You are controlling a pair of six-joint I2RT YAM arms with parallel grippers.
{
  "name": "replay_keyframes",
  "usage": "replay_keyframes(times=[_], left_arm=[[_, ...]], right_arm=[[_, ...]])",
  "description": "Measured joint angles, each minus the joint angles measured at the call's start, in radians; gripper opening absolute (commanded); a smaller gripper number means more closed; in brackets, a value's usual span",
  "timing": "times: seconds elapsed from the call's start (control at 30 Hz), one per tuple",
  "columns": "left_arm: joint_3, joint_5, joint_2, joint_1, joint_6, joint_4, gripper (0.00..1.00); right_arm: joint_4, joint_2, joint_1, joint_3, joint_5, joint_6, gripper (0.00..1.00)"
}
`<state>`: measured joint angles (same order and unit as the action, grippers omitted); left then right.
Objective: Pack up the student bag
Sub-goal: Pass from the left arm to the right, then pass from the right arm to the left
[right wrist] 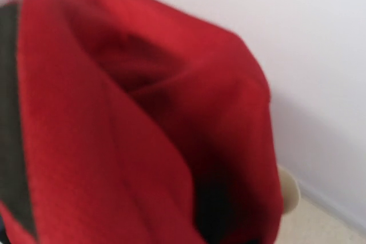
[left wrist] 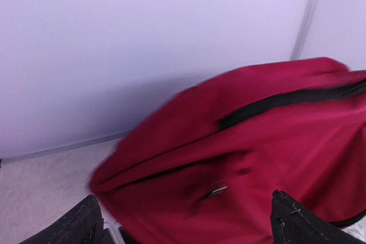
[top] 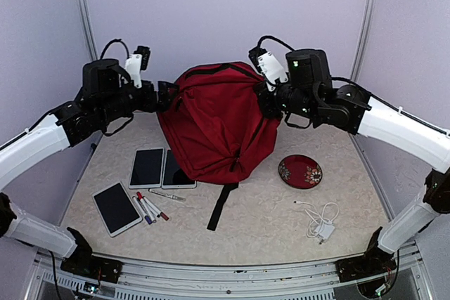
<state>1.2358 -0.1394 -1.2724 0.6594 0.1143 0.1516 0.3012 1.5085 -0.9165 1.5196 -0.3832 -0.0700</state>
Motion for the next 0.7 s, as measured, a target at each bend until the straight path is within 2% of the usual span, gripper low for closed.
replay_keyframes(times=[0.13,0.2,0.27,0.47,0.57,0.7], left_arm=[[-0.287,0.081,0.143,-0.229,0.137,-0.127,0.99],[-0.408,0.147,0.148,-0.290,0.200,-0.201,0.99],[-0.466,0.217,0.080,-0.306,0.249,-0.251,0.99],[-0.461,0.401,-0.262,-0.293,0.353,-0.370,0.97],[-0.459,0.463,-0.383,-0.274,0.406,-0.452,0.95],[-0.384,0.558,-0.554,-0.240,0.475,-0.568,0.94]], right_arm=[[-0.027,-0.086,0.092,-0.088,0.152,0.067,0.00],[-0.048,-0.114,0.127,-0.126,0.247,0.092,0.00],[-0.068,-0.123,0.146,-0.146,0.307,0.112,0.00],[-0.139,-0.158,0.215,-0.246,0.440,0.165,0.00],[-0.158,-0.172,0.240,-0.279,0.468,0.177,0.00],[-0.179,-0.178,0.254,-0.304,0.499,0.185,0.00]])
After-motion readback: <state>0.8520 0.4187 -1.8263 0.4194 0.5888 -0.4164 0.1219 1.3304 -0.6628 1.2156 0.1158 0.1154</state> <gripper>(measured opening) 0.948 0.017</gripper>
